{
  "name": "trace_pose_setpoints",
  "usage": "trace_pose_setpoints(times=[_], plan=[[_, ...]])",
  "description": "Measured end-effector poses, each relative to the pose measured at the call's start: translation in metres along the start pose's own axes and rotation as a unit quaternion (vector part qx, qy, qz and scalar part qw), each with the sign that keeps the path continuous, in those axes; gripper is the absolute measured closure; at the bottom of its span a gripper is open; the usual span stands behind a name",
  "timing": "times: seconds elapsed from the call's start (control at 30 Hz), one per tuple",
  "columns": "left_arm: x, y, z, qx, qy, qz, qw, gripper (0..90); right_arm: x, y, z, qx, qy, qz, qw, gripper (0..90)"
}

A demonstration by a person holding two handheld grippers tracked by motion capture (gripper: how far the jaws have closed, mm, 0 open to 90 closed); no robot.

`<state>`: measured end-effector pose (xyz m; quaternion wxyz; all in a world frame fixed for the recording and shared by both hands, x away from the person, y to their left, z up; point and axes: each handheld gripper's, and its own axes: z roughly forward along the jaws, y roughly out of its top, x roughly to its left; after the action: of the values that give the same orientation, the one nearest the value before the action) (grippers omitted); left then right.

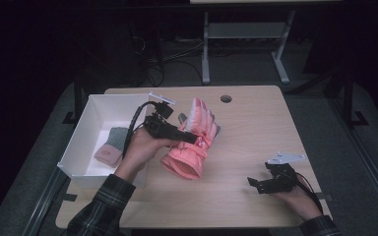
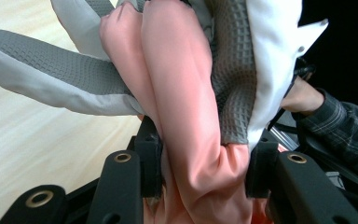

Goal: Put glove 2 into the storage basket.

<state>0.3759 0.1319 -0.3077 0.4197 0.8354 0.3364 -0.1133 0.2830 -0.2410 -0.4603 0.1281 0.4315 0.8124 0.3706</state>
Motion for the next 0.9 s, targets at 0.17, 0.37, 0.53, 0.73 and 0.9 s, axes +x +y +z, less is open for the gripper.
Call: trace_pose_setpoints(times=[0.17,0.37,0.53,0.73,0.9], plan=[[0.002,0.005,-0.03,-0.002,0.019,-0.001,0.9998,57.9,-0.001,0.0,0.0,-0.003,-0.002,0.0,1.0,7.8],[0.008,0.007,-0.063,-0.016,0.044,-0.006,0.9989,57.9,0.001,-0.001,0.002,-0.008,-0.007,-0.002,0.9999,7.8],[0.014,0.005,-0.084,-0.022,0.063,-0.01,0.9977,57.9,0.001,0.0,0.004,-0.009,-0.006,-0.006,0.9999,7.8],[0.028,-0.006,-0.12,-0.042,0.083,-0.025,0.9953,57.9,0.002,-0.001,0.007,-0.007,-0.008,-0.002,0.9999,7.8],[0.042,-0.017,-0.145,-0.066,0.104,-0.043,0.9915,57.9,0.001,-0.001,0.006,-0.008,-0.01,0.0,0.9999,7.7]])
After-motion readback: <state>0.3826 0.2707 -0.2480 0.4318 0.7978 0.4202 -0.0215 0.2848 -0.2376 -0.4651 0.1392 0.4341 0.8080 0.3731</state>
